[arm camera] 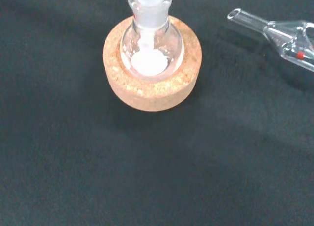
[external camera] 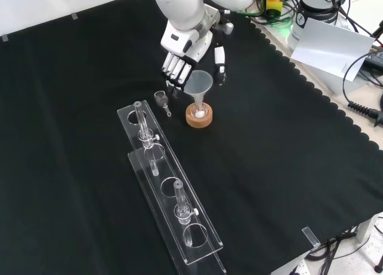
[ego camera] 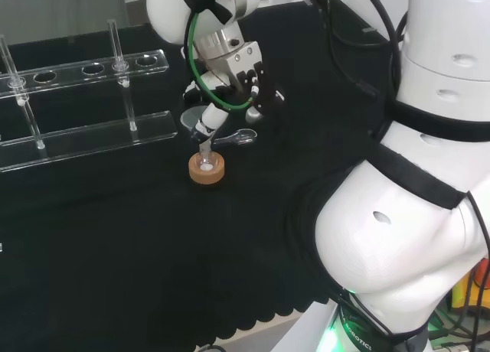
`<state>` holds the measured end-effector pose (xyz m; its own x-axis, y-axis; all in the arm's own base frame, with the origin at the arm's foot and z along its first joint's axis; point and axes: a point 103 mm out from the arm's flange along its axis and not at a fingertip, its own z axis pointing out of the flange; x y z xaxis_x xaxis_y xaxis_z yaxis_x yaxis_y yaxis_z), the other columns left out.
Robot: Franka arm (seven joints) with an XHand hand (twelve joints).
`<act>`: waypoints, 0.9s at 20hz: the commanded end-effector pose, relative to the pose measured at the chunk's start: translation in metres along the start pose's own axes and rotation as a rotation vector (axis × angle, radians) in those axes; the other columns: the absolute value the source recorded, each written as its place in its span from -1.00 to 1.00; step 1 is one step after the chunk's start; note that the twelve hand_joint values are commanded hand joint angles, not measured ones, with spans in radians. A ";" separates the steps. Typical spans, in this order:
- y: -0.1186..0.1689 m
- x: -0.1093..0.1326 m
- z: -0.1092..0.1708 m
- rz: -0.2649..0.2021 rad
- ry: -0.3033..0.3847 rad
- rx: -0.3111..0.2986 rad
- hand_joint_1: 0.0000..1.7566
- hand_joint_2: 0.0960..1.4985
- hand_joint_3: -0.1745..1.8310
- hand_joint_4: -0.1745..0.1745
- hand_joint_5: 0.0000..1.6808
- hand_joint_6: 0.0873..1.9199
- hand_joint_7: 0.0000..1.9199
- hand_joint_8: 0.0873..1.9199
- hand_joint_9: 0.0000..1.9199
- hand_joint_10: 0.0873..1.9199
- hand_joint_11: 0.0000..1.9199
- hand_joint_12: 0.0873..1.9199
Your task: Remove the funnel from the round-bottom flask.
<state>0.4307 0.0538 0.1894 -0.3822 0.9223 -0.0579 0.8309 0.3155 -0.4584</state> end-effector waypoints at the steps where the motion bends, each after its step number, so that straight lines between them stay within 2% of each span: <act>1: 0.003 0.004 0.005 -0.004 -0.021 0.010 -0.41 0.11 -0.91 -0.27 -0.80 -1.00 -1.00 -0.27 -0.83 -0.16 -0.75 0.51; 7: 0.003 0.003 0.006 0.005 -0.052 -0.004 -0.41 0.11 -0.91 -0.27 -0.80 -1.00 -1.00 -0.26 -0.79 -0.16 -0.75 0.50; 12: 0.004 0.002 0.005 0.009 -0.075 -0.008 -0.38 0.12 -0.91 -0.31 -0.75 -1.00 -0.94 -0.27 -0.69 -0.25 -0.73 0.46; 18: 0.005 0.003 0.002 0.013 -0.110 -0.008 -0.35 0.16 -0.93 -0.35 -0.66 -1.00 -0.75 -0.32 -0.42 -0.40 -0.66 0.40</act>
<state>0.4319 0.0557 0.1839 -0.4087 0.9008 -0.1468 0.8381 0.3067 -0.4512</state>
